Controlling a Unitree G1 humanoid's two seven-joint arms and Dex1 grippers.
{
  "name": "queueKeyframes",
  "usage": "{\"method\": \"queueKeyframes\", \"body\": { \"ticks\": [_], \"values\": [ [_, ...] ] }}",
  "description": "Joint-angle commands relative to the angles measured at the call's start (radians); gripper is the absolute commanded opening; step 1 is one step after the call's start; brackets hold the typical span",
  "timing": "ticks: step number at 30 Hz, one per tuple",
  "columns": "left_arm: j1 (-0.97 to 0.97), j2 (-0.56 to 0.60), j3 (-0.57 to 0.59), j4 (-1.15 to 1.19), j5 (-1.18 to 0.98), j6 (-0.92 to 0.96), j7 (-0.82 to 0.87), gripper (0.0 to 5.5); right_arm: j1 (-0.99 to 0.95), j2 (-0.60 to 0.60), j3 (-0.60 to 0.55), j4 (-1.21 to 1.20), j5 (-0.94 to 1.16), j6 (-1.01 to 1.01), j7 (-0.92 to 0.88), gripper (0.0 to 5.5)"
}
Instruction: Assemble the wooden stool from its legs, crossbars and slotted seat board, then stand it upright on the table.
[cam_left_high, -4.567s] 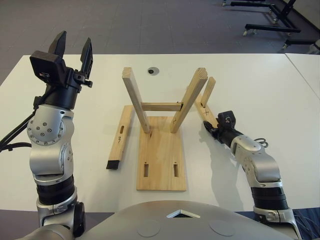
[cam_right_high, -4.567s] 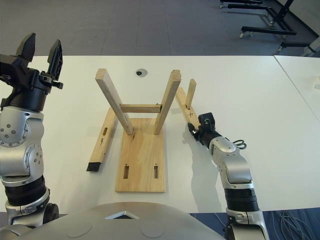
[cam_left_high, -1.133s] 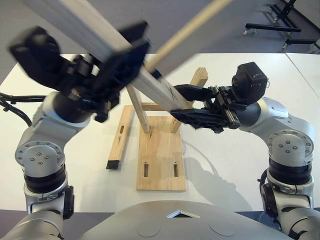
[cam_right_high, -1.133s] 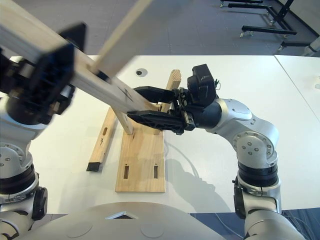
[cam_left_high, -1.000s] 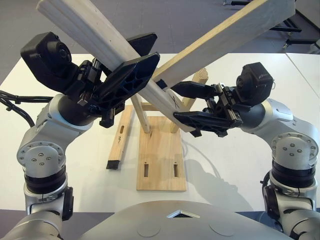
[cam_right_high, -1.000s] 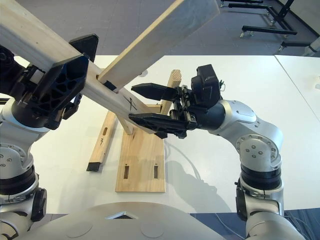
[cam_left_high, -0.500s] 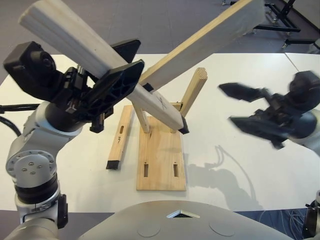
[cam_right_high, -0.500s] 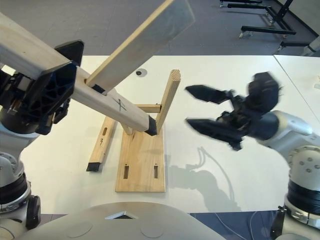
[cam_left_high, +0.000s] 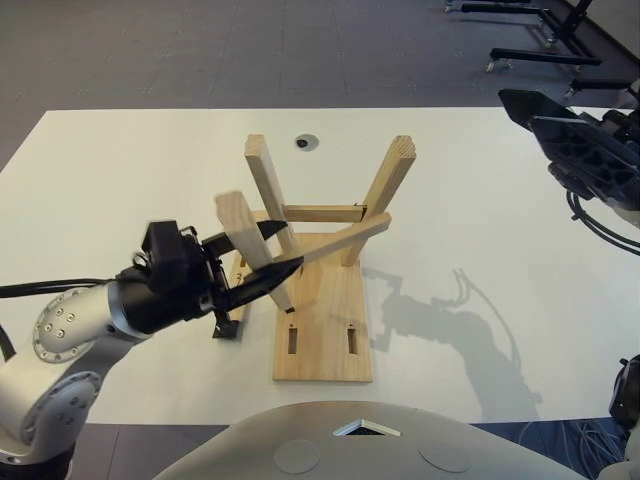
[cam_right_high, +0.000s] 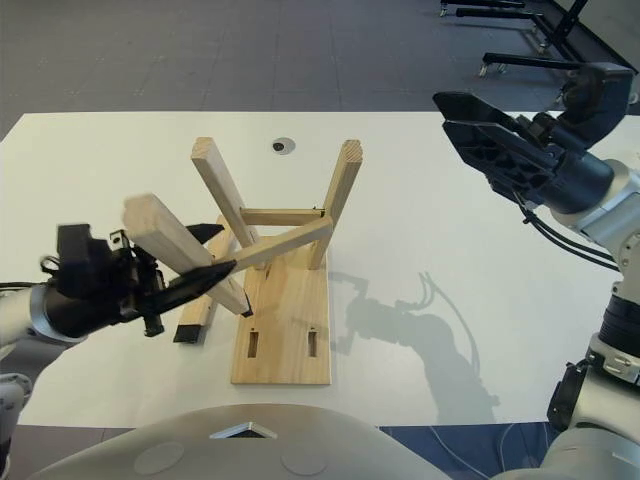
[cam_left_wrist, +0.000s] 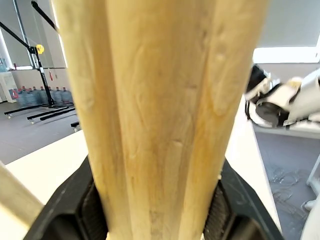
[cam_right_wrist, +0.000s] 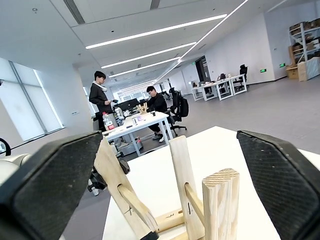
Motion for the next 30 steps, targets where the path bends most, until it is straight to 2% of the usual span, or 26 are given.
{"method": "queueKeyframes", "body": {
  "ticks": [1,5,10,13,23,30],
  "values": [
    [0.036,-0.034,-0.068,-0.003,0.04,-0.083,-0.068,2.04,-0.028,0.006,0.033,-0.005,-0.043,0.018,0.021,4.94],
    [0.048,-0.028,-0.073,0.027,0.053,-0.131,-0.131,2.04,-0.021,0.024,0.04,-0.015,-0.056,0.02,0.025,4.94],
    [0.075,0.0,-0.007,0.101,0.014,-0.18,-0.247,2.04,-0.012,0.047,0.045,-0.034,-0.065,0.029,0.022,4.94],
    [0.095,0.019,-0.011,0.143,0.03,-0.185,-0.303,2.04,-0.011,0.053,0.048,-0.038,-0.076,0.031,0.025,4.94],
    [0.054,-0.036,-0.087,0.195,0.03,-0.236,-0.345,2.04,-0.02,0.075,0.056,-0.041,-0.113,0.023,0.041,4.94],
    [0.058,0.008,-0.061,0.209,-0.043,-0.187,-0.392,2.04,-0.015,0.089,0.049,-0.046,-0.118,0.027,0.037,4.94]
  ]
}}
